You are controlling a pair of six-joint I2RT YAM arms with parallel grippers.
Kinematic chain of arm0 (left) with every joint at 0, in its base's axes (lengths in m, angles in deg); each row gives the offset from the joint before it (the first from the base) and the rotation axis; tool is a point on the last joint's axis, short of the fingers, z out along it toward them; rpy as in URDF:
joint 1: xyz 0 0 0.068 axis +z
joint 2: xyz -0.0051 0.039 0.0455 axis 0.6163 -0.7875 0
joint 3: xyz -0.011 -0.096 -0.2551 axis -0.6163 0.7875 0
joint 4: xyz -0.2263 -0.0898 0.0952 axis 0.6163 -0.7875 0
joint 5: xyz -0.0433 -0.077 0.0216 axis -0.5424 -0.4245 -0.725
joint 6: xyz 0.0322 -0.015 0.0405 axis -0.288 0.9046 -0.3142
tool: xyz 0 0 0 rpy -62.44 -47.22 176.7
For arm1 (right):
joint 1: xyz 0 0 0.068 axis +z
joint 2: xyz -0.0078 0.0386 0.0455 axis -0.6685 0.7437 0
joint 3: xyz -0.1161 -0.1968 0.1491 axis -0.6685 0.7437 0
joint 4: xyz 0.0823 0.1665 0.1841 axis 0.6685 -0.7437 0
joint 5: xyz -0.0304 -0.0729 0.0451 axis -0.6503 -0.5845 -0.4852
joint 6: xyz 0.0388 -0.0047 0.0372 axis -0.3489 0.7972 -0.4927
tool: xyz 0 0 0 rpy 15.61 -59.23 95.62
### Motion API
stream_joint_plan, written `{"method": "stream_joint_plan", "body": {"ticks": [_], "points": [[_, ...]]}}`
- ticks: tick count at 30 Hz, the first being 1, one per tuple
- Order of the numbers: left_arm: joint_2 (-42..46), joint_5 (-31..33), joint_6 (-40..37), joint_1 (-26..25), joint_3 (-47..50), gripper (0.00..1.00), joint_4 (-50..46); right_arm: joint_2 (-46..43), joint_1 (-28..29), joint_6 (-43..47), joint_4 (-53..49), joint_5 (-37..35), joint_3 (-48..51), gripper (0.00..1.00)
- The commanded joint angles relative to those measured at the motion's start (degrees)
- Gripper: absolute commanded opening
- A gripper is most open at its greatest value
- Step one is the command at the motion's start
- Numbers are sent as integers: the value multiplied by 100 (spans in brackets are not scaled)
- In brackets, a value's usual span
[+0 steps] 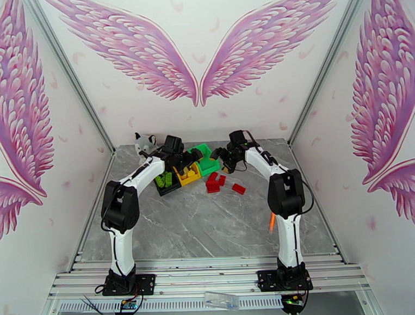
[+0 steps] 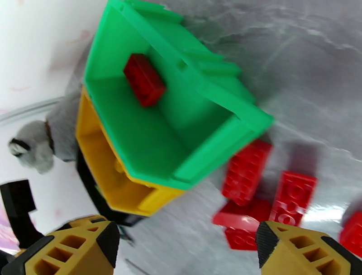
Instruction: Sort the legos into containers by color
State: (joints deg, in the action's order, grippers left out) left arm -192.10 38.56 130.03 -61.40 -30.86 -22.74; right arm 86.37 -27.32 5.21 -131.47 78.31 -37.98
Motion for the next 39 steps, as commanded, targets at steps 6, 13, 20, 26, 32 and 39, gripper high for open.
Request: {"method": "stream_joint_plan", "body": {"ticks": [6, 13, 20, 26, 32, 39], "points": [[423, 174, -222, -282, 283, 96, -199, -151, -242, 1368, -1047, -1546, 641, 97], [465, 162, -203, -405, 311, 96, -219, 138, -258, 1704, -1053, -1779, 578, 99], [526, 205, -199, -438, 379, 96, -237, 151, -258, 1730, -835, -1251, 997, 98], [562, 202, -181, -448, 443, 96, -178, -188, -200, 1573, -567, -956, 1623, 93], [586, 168, -168, -445, 504, 96, -78, -277, -13, 1548, -727, -1312, 1746, 85], [616, 164, -178, -441, 551, 96, -87, 35, 106, 1414, -1134, -1828, 1322, 66]]}}
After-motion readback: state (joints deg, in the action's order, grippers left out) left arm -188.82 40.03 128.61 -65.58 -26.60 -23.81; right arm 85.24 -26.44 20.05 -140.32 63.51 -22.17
